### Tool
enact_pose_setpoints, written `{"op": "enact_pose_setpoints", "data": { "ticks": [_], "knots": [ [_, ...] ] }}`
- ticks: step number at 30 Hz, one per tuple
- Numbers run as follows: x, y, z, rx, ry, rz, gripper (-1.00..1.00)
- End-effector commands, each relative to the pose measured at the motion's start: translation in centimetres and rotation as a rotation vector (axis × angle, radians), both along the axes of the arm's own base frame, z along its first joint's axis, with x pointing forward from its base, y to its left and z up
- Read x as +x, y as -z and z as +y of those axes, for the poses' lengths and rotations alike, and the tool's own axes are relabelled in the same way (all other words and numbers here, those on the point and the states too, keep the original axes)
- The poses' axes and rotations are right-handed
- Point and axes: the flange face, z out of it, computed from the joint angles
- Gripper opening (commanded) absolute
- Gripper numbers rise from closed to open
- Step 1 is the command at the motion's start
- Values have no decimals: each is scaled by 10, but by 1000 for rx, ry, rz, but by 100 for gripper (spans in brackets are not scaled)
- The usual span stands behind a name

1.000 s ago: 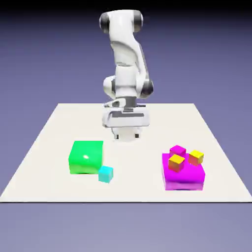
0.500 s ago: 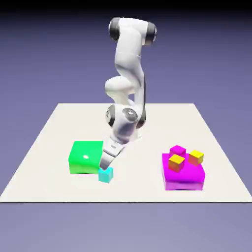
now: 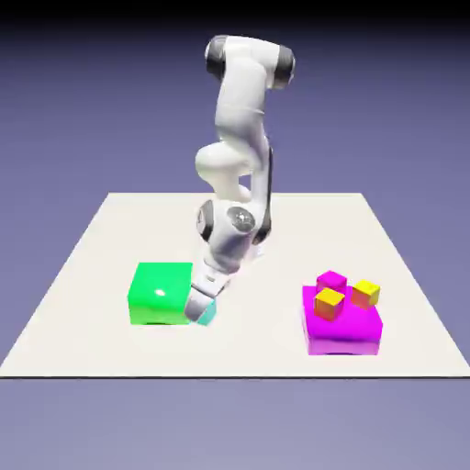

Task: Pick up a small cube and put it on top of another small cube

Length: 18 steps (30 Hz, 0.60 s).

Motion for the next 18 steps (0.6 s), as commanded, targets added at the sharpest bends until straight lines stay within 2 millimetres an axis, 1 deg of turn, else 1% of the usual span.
{"op": "enact_pose_setpoints", "data": {
  "ticks": [1, 4, 6, 8, 11, 13, 17, 18],
  "knots": [
    [6, -9, 24, 9, -95, 2, -100],
    [13, -41, 98, 25, -377, 7, -100],
    [11, -66, 147, 26, -564, 4, -100],
    [2, -93, 195, 18, -749, -2, -100],
    [-23, -137, 263, -11, -1021, -18, -100],
    [-24, -138, 265, -12, -1028, -19, -100],
    [-11, -75, 253, -12, -1028, -19, -100],
    [-10, -72, 252, -12, -1028, -19, -100]
  ]
}}
